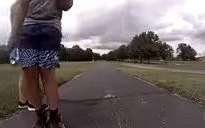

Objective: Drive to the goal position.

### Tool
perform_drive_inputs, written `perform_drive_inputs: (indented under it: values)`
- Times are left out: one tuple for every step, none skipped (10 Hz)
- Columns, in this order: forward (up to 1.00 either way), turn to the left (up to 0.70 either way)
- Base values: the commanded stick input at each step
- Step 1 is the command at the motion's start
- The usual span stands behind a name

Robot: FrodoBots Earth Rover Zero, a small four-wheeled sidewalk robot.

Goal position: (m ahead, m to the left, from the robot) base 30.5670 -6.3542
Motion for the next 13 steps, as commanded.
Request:
perform_drive_inputs:
  values:
    - [0.00, 0.00]
    - [0.00, 0.00]
    - [0.00, 0.01]
    - [0.00, 0.35]
    - [0.00, 0.10]
    - [0.00, -0.37]
    - [0.00, 0.38]
    - [0.00, 0.45]
    - [0.00, -0.10]
    - [0.00, -0.33]
    - [0.00, 0.20]
    - [0.00, 0.37]
    - [0.00, -0.05]
